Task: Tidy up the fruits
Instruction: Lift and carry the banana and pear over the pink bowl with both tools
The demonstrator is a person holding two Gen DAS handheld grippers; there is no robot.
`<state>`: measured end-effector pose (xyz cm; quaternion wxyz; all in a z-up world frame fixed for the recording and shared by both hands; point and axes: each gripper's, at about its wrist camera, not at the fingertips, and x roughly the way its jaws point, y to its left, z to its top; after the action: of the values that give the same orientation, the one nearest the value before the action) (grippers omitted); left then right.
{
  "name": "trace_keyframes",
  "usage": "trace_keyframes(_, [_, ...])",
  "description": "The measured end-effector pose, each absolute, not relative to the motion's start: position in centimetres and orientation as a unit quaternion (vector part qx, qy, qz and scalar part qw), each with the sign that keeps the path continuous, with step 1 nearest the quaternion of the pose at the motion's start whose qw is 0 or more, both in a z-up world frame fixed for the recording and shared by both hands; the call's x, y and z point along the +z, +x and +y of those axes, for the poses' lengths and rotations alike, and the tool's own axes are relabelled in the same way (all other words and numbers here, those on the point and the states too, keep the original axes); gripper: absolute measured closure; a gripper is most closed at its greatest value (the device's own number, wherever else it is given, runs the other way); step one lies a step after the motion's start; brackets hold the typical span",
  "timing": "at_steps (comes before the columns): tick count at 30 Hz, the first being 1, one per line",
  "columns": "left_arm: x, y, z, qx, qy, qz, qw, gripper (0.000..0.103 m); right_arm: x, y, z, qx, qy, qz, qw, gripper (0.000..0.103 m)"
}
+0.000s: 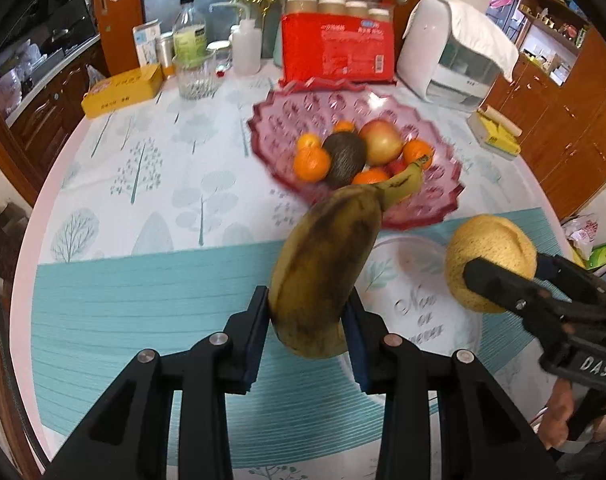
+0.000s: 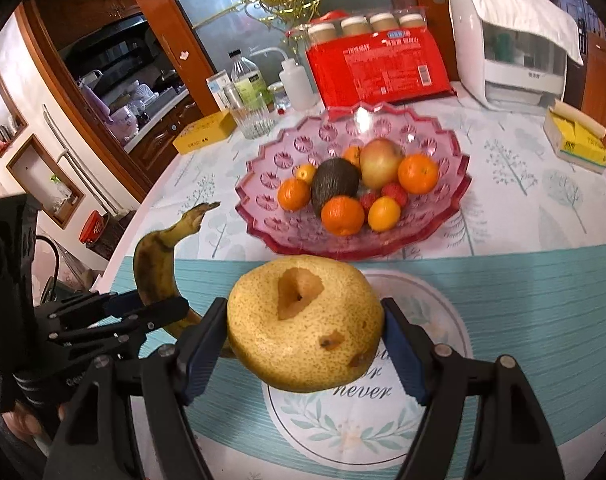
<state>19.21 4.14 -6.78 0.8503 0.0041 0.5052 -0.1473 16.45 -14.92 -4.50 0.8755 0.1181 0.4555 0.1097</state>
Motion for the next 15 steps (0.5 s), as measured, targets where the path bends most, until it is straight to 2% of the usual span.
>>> trace_keyframes(9, [-0.9,24.0,2.5,-0.154,0.023,0.468,0.87,0.068,-1.8,19.6,-17.1,0.092,0.105,0.429,0.893,0.028])
trace_keyframes(15, [0.6,29.0,1.0,-0.152,0.045,0.459,0.874,0.068,-2.0,23.5,-18.4,0.063,0.086,0.434,0.895,0.028])
